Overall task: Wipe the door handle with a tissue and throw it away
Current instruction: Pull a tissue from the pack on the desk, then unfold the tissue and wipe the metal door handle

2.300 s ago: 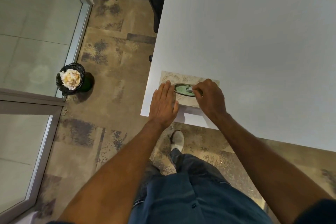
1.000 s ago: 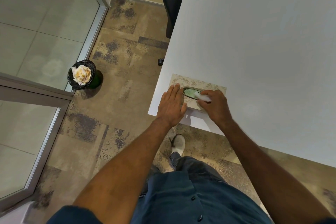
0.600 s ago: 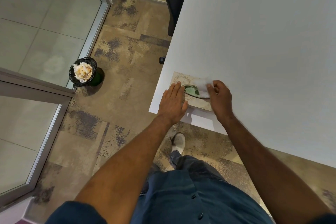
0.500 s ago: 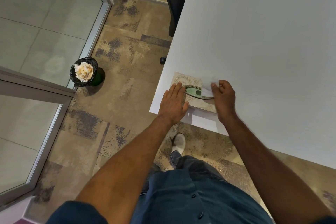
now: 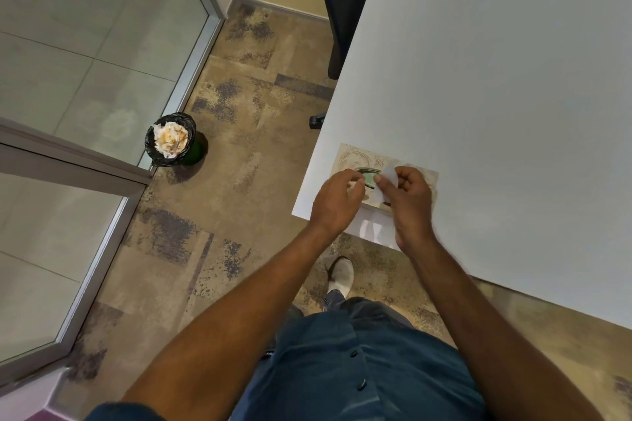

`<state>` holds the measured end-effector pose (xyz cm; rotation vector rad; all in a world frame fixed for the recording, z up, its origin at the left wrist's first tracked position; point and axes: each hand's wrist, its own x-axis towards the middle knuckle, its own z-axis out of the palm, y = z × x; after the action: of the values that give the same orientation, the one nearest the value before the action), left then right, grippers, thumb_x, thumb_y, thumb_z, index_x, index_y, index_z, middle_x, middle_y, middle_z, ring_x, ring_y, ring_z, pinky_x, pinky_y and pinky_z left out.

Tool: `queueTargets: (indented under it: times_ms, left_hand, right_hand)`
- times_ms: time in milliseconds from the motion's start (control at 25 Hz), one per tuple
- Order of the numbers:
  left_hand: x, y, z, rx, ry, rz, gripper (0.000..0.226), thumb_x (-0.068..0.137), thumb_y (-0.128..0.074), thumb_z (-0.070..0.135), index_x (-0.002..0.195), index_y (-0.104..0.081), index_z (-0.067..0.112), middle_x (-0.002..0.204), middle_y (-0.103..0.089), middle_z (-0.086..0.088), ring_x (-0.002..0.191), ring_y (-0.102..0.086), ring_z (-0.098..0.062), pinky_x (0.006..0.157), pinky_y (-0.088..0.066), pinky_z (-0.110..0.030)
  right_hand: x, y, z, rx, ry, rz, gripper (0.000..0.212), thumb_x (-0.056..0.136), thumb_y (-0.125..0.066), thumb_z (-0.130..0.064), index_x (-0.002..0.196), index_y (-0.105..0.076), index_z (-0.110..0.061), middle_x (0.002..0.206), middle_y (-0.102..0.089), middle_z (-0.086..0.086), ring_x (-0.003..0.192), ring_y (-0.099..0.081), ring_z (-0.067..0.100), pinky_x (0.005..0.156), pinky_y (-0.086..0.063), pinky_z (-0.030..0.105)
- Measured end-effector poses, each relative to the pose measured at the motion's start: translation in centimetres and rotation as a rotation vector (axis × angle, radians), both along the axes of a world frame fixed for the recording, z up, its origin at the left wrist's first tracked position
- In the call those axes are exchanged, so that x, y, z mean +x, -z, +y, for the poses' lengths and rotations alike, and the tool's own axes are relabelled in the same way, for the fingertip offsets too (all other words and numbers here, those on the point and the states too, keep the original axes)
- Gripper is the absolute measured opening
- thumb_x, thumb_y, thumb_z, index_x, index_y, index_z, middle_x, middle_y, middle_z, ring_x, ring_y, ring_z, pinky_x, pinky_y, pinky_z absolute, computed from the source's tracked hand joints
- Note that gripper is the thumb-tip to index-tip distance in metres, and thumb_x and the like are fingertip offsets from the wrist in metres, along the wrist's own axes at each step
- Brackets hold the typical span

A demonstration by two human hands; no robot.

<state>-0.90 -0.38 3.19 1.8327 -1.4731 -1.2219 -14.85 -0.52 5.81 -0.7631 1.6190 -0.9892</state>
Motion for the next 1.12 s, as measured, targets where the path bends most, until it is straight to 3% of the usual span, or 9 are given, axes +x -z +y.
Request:
queueTargets:
  times_ms: [160, 280, 400, 560, 680, 800, 960, 1040, 1120]
  left_hand:
    - [3.3, -3.1, 1.9, 0.096, -0.355, 0.354, 0.017, 0.11, -0.056, 0.013, 0.109, -0.073, 0.011, 0.107, -0.075, -0.008, 0.095, -0.069, -0.02, 0.085, -0.058, -0.039]
    - [8.6, -5.0, 3.5, 0.122, -0.546, 0.496, 0.023, 0.113, -0.052, 0.017, 0.117, -0.074, 0.009, 0.113, -0.077, -0.014, 0.099, -0.073, -0.026, 0.084, -0.059, -0.036]
    - [14.9, -6.6, 5.0, 0.095, -0.649, 0.582, 0.026, 0.114, -0.05, 0.02, 0.123, -0.073, 0.012, 0.116, -0.077, -0.013, 0.103, -0.073, -0.024, 0.085, -0.06, -0.029]
    - [24.8, -8.2, 7.4, -0.027, -0.698, 0.664, 0.025, 0.113, -0.054, 0.019, 0.127, -0.073, 0.009, 0.113, -0.077, -0.012, 0.102, -0.071, -0.019, 0.092, -0.059, -0.033]
    - [33.0, -9.3, 9.6, -0.116, -0.693, 0.688, 0.026, 0.111, -0.06, 0.013, 0.133, -0.069, 0.003, 0.113, -0.08, -0.006, 0.103, -0.076, -0.012, 0.088, -0.059, -0.023]
    - [40.8, -9.8, 12.0, -0.134, -0.714, 0.668, 0.028, 0.115, -0.051, 0.013, 0.133, -0.072, 0.008, 0.113, -0.08, -0.004, 0.104, -0.076, -0.012, 0.093, -0.059, -0.022]
    - [51.0, -10.6, 15.4, -0.139, -0.923, 0.625, 0.033, 0.116, -0.044, 0.013, 0.122, -0.077, 0.015, 0.11, -0.08, -0.01, 0.098, -0.073, -0.014, 0.093, -0.058, -0.028]
    - [54.6, -11.1, 16.7, -0.157, -1.006, 0.64, 0.034, 0.115, -0.046, 0.013, 0.111, -0.079, 0.022, 0.102, -0.08, -0.005, 0.094, -0.073, -0.014, 0.09, -0.057, -0.029]
    - [57.5, -11.6, 17.8, -0.198, -1.05, 0.666, 0.03, 0.114, -0.05, 0.018, 0.114, -0.08, 0.018, 0.103, -0.081, -0.005, 0.094, -0.073, -0.013, 0.088, -0.056, -0.028]
  right_hand:
    - [5.6, -1.2, 0.3, -0.029, -0.181, -0.006, 0.027, 0.089, -0.082, -0.024, 0.111, -0.069, -0.013, 0.103, -0.076, 0.005, 0.09, -0.075, 0.015, 0.077, -0.062, 0.03]
    - [10.5, -2.2, 0.0, -0.068, -0.345, 0.002, 0.019, 0.094, -0.076, -0.027, 0.112, -0.071, -0.021, 0.098, -0.077, -0.01, 0.086, -0.073, -0.001, 0.07, -0.056, 0.014]
    - [16.3, -3.5, 0.4, -0.104, -0.508, -0.025, 0.01, 0.098, -0.072, -0.026, 0.105, -0.076, -0.032, 0.097, -0.079, -0.019, 0.09, -0.074, -0.002, 0.071, -0.054, 0.009]
    - [26.9, -4.9, 1.6, -0.178, -0.679, -0.06, 0.008, 0.095, -0.074, -0.011, 0.097, -0.075, -0.019, 0.09, -0.079, -0.007, 0.085, -0.074, 0.004, 0.073, -0.056, 0.014]
    - [35.6, -5.6, 3.0, -0.19, -0.747, -0.103, 0.012, 0.093, -0.074, -0.005, 0.092, -0.069, -0.016, 0.086, -0.074, 0.012, 0.081, -0.069, 0.018, 0.073, -0.059, 0.03]
    - [43.9, -6.0, 4.5, -0.195, -0.827, -0.117, 0.024, 0.089, -0.077, -0.003, 0.091, -0.067, -0.024, 0.075, -0.063, -0.002, 0.073, -0.06, 0.012, 0.066, -0.054, 0.025]
    - [54.5, -6.6, 7.1, -0.184, -0.95, -0.133, 0.019, 0.084, -0.085, -0.014, 0.095, -0.071, -0.022, 0.082, -0.063, 0.025, 0.072, -0.06, 0.02, 0.069, -0.052, 0.038]
    - [58.5, -7.2, 8.2, -0.188, -1.011, -0.168, 0.018, 0.082, -0.085, -0.022, 0.093, -0.072, -0.017, 0.086, -0.07, 0.023, 0.077, -0.066, 0.024, 0.073, -0.053, 0.04]
    - [61.9, -7.9, 8.9, -0.201, -1.065, -0.185, 0.021, 0.079, -0.083, -0.026, 0.093, -0.072, -0.014, 0.09, -0.076, 0.014, 0.083, -0.071, 0.022, 0.076, -0.057, 0.036]
